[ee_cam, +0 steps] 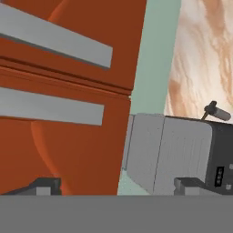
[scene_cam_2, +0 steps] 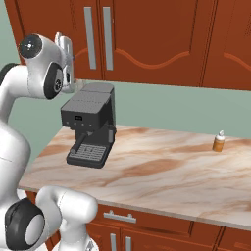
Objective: Close all open cabinet doors.
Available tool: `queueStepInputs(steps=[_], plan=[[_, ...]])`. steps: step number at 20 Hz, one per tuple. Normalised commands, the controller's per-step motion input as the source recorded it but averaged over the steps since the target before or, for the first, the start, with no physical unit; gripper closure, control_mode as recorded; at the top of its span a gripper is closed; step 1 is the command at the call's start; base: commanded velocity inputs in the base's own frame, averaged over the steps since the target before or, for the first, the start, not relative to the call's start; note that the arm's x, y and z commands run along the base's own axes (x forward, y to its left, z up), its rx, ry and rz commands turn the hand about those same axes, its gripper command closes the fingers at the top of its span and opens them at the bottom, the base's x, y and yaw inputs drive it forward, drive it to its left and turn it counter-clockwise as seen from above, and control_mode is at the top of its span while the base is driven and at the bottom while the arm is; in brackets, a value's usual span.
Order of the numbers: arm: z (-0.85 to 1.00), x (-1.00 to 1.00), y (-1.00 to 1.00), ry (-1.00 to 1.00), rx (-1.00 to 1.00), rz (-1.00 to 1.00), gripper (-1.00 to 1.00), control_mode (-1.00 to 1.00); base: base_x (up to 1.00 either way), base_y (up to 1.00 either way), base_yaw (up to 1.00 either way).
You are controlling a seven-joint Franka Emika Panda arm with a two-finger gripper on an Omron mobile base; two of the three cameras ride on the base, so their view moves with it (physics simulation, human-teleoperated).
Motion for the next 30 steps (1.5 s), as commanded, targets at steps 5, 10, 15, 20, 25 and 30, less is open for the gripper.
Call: queueStepInputs(steps=[5,10,15,20,25,30], plan=[[0.0,-0.56,-0.15,-0.18,0.0,0.15,-1.0,-1.0,0.0,0.0,0.0],[0.0,-0.54,-0.26,-0.13,0.0,0.07,-1.0,-1.0,0.0,0.0,0.0],[-0.15,-0.45,-0.22,-0.04,0.0,0.0,-1.0,-1.0,0.0,0.0,0.0],[-0.14,-0.37,-0.22,0.0,0.0,0.0,-1.0,-1.0,0.0,0.0,0.0],[-0.1,-0.32,-0.22,0.02,0.0,0.0,-1.0,-1.0,0.0,0.0,0.0],[-0.2,-0.23,-0.21,0.07,0.0,0.0,-1.0,-1.0,0.0,0.0,0.0]])
